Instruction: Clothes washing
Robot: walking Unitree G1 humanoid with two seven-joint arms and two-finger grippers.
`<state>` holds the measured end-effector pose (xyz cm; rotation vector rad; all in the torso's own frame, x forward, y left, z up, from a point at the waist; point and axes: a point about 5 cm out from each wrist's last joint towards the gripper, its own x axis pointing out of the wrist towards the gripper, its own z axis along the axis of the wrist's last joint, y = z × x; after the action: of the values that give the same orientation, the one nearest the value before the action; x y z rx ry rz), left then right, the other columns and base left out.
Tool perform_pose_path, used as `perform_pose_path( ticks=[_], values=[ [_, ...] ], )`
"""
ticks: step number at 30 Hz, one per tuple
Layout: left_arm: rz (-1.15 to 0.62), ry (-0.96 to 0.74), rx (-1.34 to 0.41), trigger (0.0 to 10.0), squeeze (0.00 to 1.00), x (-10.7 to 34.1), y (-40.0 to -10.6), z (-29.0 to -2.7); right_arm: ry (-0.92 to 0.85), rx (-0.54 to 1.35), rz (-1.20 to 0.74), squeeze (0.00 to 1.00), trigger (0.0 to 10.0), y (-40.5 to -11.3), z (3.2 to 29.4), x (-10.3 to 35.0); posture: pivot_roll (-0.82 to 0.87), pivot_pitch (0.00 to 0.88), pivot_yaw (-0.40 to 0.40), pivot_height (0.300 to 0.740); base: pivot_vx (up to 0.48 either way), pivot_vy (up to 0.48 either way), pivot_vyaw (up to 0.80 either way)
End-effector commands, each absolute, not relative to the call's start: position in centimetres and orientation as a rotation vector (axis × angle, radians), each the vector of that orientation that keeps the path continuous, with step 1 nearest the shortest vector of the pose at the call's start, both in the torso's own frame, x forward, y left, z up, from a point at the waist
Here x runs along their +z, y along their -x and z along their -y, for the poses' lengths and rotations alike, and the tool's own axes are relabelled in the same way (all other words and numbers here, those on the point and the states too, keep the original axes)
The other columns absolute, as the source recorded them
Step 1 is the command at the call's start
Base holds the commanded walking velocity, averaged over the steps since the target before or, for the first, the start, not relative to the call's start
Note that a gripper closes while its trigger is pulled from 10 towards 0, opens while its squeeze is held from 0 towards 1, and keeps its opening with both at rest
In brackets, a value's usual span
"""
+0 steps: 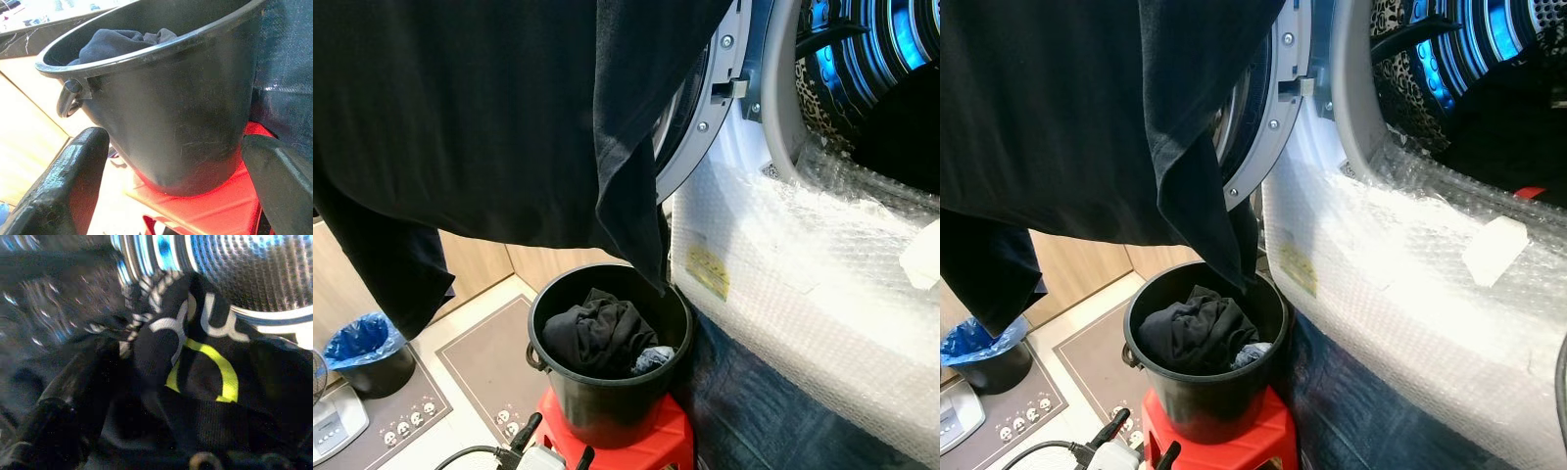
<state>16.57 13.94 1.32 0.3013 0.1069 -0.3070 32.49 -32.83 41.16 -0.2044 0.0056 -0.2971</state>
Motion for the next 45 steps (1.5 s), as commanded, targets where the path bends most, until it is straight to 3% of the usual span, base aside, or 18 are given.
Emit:
perform_pose_path(
  ticks=[1, 14, 20, 29, 33, 45],
  values=[
    [-0.121, -0.300, -0.310, 10.0, 0.00, 1.2, -16.7, -14.2, 0.197, -0.278, 0.059, 0.00, 10.0, -31.3, 32.7, 42.5, -0.13, 0.022, 0.045, 0.740, 0.000, 0.000, 0.00],
    [-0.116, -0.310, -0.326, 10.0, 0.00, 1.3, -17.3, -14.4, 0.190, -0.138, 0.194, 0.00, 10.0, -26.7, 31.6, 41.7, -0.15, 0.010, 0.071, 0.740, 0.000, 0.000, 0.00],
    [-0.111, -0.312, -0.334, 10.0, 0.00, 1.3, -17.9, -14.4, 0.261, 0.159, 0.364, 0.00, 10.0, -24.0, 28.5, 39.6, -0.15, 0.008, 0.078, 0.740, 0.000, 0.000, 0.00],
    [-0.104, -0.315, -0.331, 10.0, 0.00, 1.3, -18.3, -14.3, 0.243, 0.505, 0.418, 0.00, 10.0, -22.1, 24.5, 36.4, -0.14, 0.000, 0.073, 0.740, 0.000, 0.000, 0.00],
    [-0.098, -0.322, -0.316, 10.0, 0.00, 1.3, -18.4, -14.5, 0.252, 0.713, 0.350, 0.00, 10.0, -21.0, 22.5, 33.4, -0.13, 0.000, 0.067, 0.740, 0.000, 0.000, 0.00],
    [-0.094, -0.332, -0.301, 10.0, 0.00, 1.3, -18.6, -14.6, 0.263, 0.757, 0.210, 0.00, 10.0, -21.0, 21.0, 29.5, -0.13, 0.000, 0.059, 0.740, 0.000, 0.000, 0.00]
  ],
)
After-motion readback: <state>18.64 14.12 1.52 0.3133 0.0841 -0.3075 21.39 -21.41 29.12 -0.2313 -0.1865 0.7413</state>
